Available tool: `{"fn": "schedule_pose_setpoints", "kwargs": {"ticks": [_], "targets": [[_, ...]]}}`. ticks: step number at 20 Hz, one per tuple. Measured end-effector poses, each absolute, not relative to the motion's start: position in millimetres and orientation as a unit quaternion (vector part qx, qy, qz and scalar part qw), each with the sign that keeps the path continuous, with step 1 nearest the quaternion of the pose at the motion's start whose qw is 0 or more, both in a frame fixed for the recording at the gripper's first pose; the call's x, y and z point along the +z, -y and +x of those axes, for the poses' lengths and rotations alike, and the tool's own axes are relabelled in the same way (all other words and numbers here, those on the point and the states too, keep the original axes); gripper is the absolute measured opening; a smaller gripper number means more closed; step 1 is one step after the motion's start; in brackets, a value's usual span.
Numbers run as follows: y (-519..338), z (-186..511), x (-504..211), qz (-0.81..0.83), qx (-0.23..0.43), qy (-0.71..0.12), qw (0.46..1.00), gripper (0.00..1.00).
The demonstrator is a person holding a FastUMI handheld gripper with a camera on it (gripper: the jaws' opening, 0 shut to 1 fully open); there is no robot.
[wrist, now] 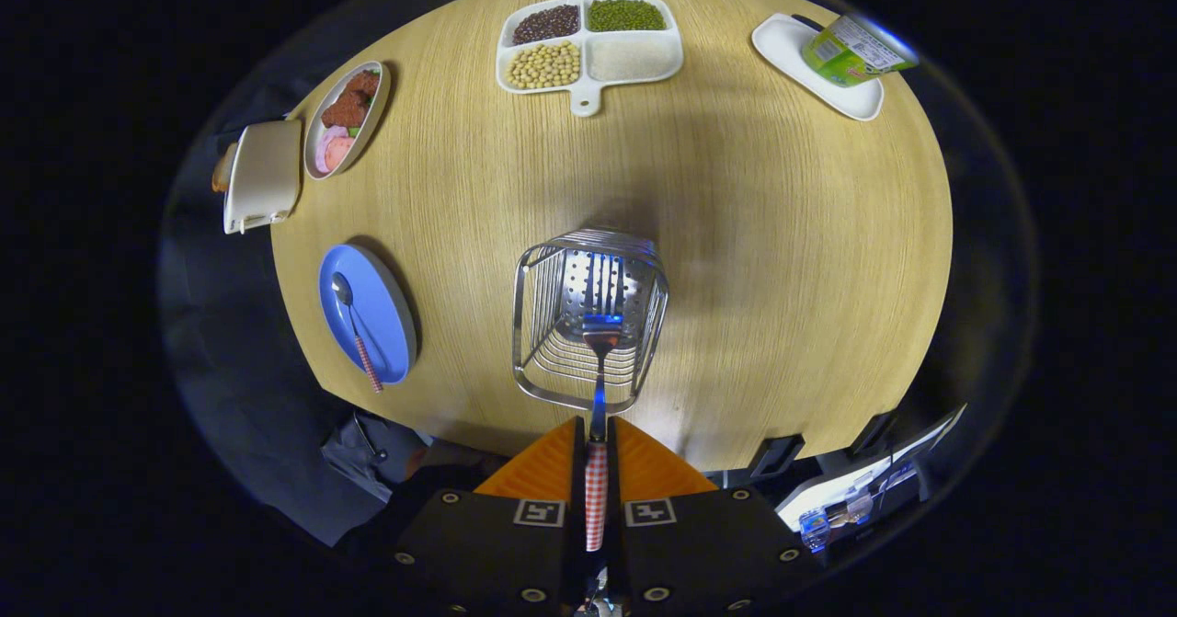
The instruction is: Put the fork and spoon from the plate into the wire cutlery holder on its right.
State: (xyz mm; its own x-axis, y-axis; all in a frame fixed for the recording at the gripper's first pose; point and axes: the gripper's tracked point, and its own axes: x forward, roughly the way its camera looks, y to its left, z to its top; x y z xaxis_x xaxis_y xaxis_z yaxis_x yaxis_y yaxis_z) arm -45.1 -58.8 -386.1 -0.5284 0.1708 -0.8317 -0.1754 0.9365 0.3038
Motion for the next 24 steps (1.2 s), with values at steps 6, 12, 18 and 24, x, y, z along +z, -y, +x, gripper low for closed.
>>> {"fn": "schedule_pose_setpoints", "kwargs": {"ticks": [6, 12, 18, 24], "targets": [[51.4, -44.0, -385.4, -0.005, 0.196, -0.861, 0.470, 0.12], [53.3, -30.0, -396.4, 0.005, 0.165, -0.854, 0.494, 0.24], [36.3, -13.2, -388.5, 0.015, 0.189, -0.816, 0.547, 0.24], [-3.8, 3.7, -345.7, 0.060, 0.212, -0.721, 0.658, 0.51]]}}
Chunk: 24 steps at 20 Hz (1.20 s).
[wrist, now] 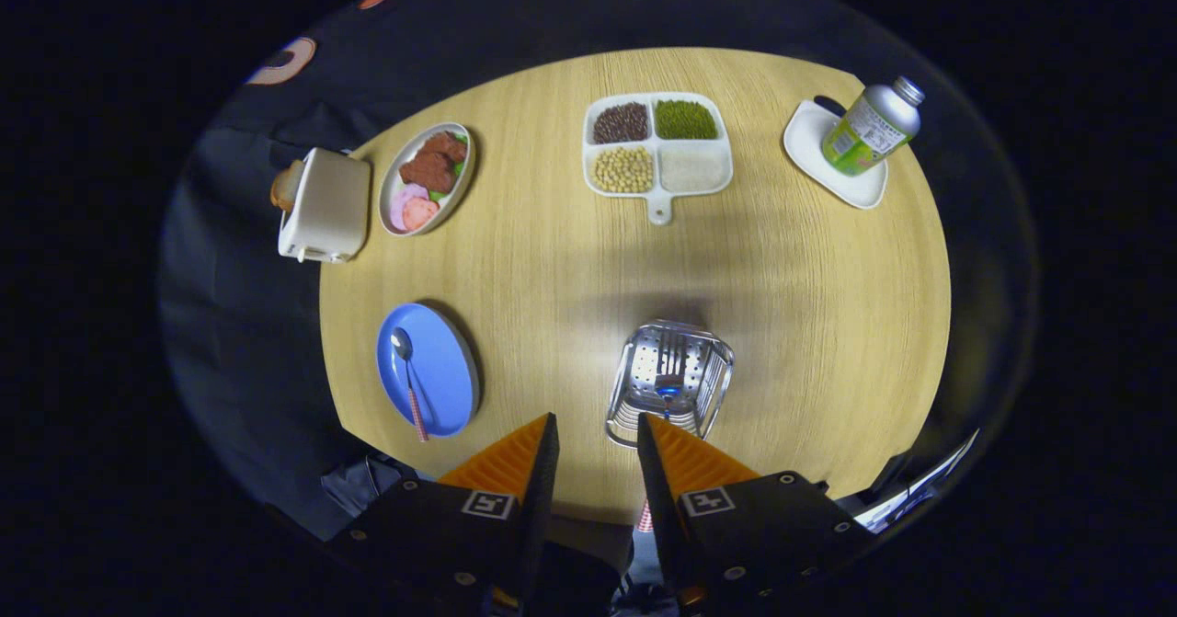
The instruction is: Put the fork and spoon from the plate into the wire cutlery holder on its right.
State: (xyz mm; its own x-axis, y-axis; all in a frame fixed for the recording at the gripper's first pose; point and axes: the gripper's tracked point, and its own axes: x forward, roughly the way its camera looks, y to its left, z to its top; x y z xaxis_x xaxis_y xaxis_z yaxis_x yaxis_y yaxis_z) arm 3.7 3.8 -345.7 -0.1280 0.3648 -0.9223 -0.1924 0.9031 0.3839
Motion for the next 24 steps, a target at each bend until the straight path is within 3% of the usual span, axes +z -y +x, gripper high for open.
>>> {"fn": "schedule_pose_setpoints", "kwargs": {"ticks": [3, 4, 6, 8, 18, 24], "targets": [[-28.2, 4.7, -321.1, 0.071, 0.226, -0.666, 0.708, 0.68], [-35.4, 4.2, -314.0, 0.069, 0.228, -0.648, 0.724, 0.79], [-52.1, 1.1, -302.0, 0.064, 0.228, -0.616, 0.751, 0.91], [-68.8, -4.9, -297.9, 0.058, 0.234, -0.593, 0.768, 0.95], [-188.6, -72.3, -316.7, 0.001, 0.310, -0.554, 0.772, 0.98], [-255.2, -124.6, -349.0, -0.040, 0.354, -0.599, 0.717, 0.97]]}}
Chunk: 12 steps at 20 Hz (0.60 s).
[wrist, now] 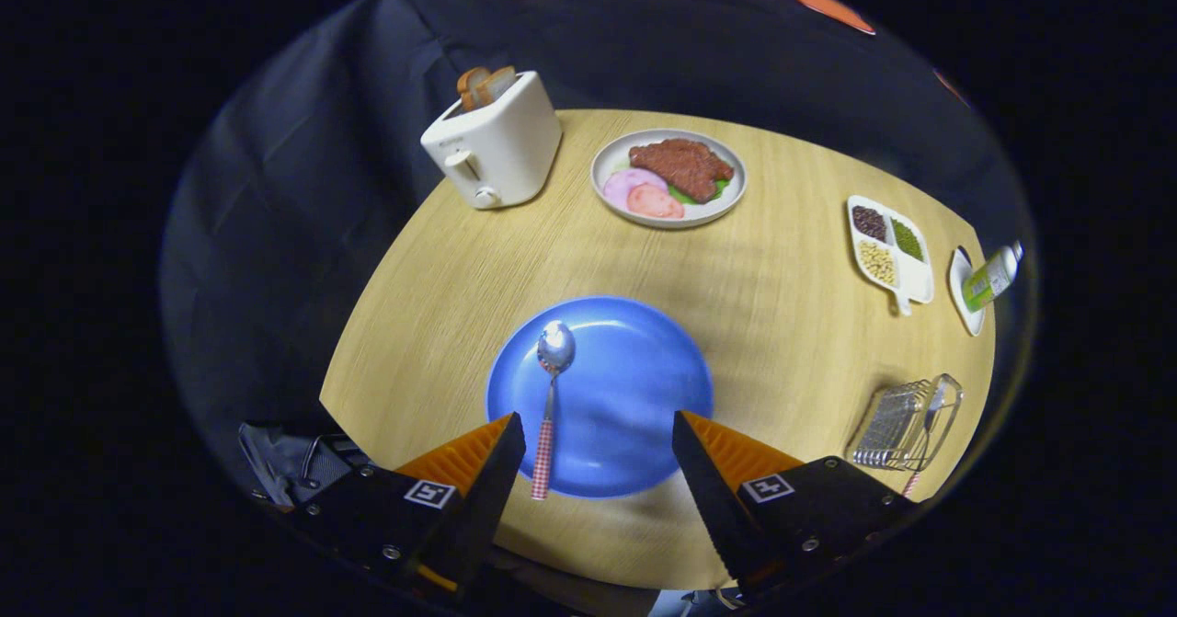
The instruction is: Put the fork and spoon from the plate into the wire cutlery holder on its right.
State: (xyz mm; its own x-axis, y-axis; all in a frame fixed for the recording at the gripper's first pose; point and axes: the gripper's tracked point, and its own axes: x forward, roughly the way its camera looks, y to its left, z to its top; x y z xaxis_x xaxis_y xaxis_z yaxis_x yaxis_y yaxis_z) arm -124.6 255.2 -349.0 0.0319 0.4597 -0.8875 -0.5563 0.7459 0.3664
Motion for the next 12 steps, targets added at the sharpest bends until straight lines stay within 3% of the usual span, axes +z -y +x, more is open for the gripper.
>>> {"fn": "schedule_pose_setpoints", "kwargs": {"ticks": [7, 11, 12], "targets": [[-287.1, -155.4, -395.8, -0.101, 0.368, -0.629, 0.678, 0.86], [-291.7, -169.5, -418.1, -0.139, 0.364, -0.643, 0.659, 0.72], [-291.3, -171.5, -422.8, -0.146, 0.361, -0.647, 0.656, 0.64]]}}
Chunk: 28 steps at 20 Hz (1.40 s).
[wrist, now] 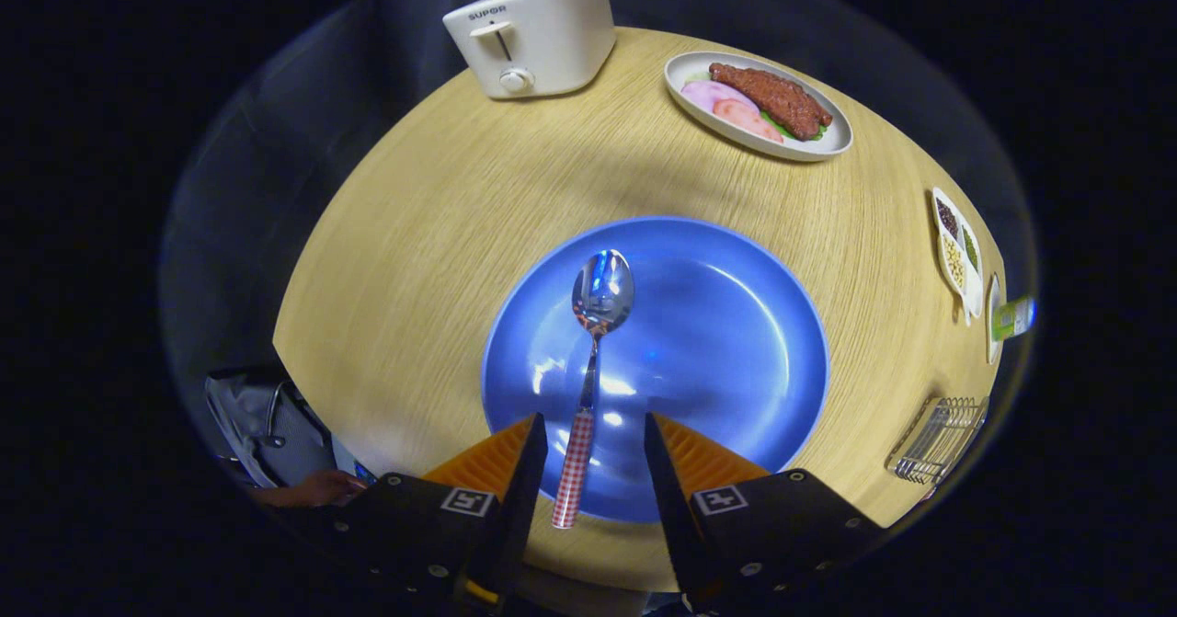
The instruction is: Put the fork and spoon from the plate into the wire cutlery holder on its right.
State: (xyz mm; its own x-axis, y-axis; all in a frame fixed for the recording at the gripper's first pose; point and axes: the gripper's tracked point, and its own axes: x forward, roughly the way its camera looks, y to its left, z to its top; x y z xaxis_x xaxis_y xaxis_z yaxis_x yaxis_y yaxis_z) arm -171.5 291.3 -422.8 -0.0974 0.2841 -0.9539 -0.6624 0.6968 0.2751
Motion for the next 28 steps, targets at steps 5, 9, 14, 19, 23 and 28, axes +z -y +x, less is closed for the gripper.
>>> {"fn": "schedule_pose_setpoints", "kwargs": {"ticks": [5, 9, 14, 19, 23, 28], "targets": [[-291.3, -180.0, -434.7, -0.161, 0.340, -0.662, 0.648, 0.39], [-291.5, -177.6, -437.8, -0.152, 0.318, -0.668, 0.655, 0.18], [-288.5, -184.1, -433.5, -0.112, 0.311, -0.689, 0.645, 0.07], [-260.2, -165.7, -407.2, -0.070, 0.290, -0.687, 0.663, 0.07], [-216.8, -143.9, -388.5, -0.042, 0.251, -0.685, 0.682, 0.07], [-148.8, -121.4, -367.7, -0.009, 0.199, -0.686, 0.700, 0.07]]}}
